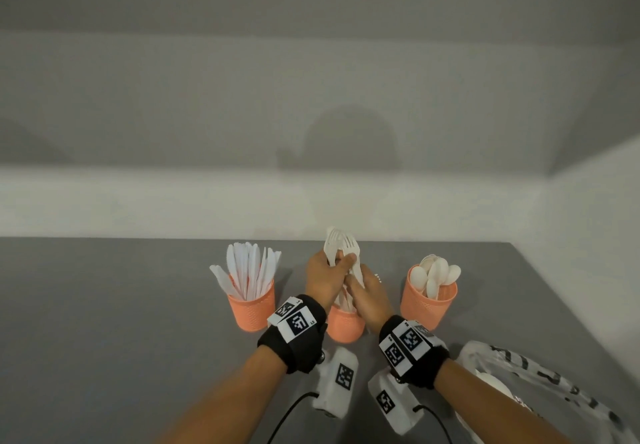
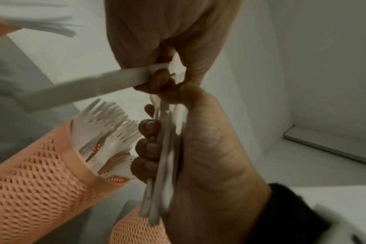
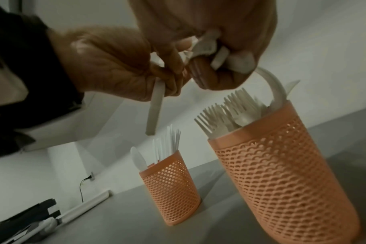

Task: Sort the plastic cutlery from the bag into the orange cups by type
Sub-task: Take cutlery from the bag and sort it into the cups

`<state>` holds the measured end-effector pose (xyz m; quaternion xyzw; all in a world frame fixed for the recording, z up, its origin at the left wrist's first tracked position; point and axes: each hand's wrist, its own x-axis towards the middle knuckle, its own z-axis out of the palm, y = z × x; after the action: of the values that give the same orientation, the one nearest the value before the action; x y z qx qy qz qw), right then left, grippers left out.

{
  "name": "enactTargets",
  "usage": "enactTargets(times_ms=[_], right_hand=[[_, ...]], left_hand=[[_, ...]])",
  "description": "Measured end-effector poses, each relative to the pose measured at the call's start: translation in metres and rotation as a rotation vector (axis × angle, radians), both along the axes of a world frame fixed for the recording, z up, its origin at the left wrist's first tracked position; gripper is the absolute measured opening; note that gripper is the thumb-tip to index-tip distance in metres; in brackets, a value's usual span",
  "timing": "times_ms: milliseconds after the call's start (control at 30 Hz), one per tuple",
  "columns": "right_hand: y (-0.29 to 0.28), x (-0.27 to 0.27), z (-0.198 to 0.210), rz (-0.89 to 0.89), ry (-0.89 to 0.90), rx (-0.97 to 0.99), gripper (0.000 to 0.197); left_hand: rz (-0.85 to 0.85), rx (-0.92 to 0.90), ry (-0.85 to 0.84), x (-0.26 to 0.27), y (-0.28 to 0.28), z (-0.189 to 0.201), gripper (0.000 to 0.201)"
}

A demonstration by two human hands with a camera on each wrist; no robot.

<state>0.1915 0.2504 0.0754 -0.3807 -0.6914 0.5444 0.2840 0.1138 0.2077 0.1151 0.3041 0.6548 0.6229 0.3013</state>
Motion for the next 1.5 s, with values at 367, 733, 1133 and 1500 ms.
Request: enactTargets(times_ms=[367,733,1133,1500], right_hand=[[0.006,0.000,-0.001,-0.077,0.167,-0.050,0.025],[0.005,-0.002,-0.005,-0.051,0.175,-0.030,0.016],[0.041,0.050,0.023,-0.246,0.229,-0.233,0.021],[0.093,0.095,0.054,-0.562,0.560,-0.181,0.026]], left_hand=[[-0.042,-0.028,-0.474,-0.004,-0.004,-0.003,0.023],[-0.091,-0.062,-0.331,-0.002,-0.001,-0.004,0.025],[0.076,0.049,-0.254,-0.029,0.003,-0.008,0.020],[0.114,0.340,-0.164,-0.020,0.029,0.014,0.028]])
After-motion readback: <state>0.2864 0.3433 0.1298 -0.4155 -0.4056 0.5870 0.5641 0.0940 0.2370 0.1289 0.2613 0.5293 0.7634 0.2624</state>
